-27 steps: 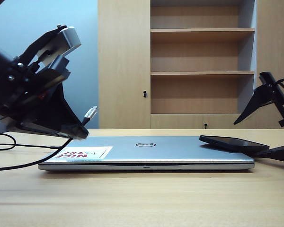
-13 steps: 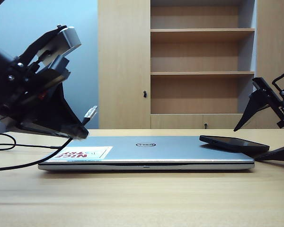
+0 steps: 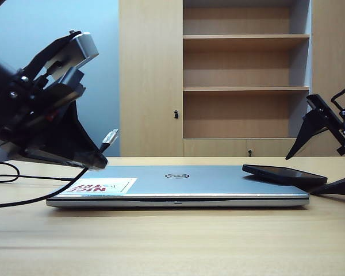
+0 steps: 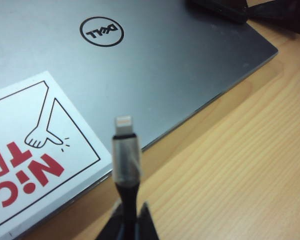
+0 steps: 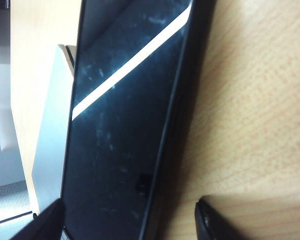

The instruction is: Pick up the charging cable and the phone, plug the charging cable into the charging port on the phone, and finally place them back on the table.

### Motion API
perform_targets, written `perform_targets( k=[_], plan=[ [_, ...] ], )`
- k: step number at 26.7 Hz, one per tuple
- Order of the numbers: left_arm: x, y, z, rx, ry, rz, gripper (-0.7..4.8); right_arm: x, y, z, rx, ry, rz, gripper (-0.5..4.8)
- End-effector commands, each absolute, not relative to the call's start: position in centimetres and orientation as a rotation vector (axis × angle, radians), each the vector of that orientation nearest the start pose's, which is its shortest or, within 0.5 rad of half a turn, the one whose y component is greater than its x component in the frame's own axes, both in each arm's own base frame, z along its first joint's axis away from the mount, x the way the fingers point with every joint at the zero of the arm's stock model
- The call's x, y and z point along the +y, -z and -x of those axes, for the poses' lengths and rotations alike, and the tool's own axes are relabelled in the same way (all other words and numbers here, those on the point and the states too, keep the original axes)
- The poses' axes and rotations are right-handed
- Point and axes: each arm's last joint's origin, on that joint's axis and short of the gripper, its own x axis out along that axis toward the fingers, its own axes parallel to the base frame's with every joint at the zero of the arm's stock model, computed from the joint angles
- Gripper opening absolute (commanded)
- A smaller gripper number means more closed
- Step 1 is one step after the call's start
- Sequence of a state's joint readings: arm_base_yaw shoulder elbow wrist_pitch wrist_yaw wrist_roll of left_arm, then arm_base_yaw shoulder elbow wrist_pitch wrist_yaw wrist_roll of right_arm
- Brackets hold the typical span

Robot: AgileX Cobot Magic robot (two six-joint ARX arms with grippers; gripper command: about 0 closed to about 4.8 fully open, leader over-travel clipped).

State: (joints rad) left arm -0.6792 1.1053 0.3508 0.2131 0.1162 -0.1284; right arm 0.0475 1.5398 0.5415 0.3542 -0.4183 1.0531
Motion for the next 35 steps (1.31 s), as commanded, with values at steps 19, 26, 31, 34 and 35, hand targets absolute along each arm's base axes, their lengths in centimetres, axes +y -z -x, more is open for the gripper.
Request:
perform_targets(
  k=[19, 26, 31, 34, 35],
  plan=[
    [-13.2, -16.7, -15.7, 0.568, 0.745, -0.030, -0.07, 2.7, -12.3, -27.7, 0.856, -0.046, -1.106, 3.56],
    [-13.2, -16.7, -15.7, 0.569, 0.745, -0.029, -0.07, 2.7, -11.7, -28.1, 0.846, -0.072, -1.106, 3.56],
    [-13.2, -16.7, -15.7, 0.569, 0.745, -0.029, -0.07, 2.7, -12.2, -28.4, 0.794, -0.110, -1.103, 3.56],
    [-13.2, -16.7, -15.7, 0.569, 0.745, -0.029, -0.07, 2.7, -12.2, -28.4, 0.794, -0.109, -1.103, 3.56],
    [-13.2, -16.7, -15.7, 0.569, 0.745, -0.029, -0.07, 2.7, -12.2, -28.4, 0.794, -0.109, -1.103, 3.55]
  ],
)
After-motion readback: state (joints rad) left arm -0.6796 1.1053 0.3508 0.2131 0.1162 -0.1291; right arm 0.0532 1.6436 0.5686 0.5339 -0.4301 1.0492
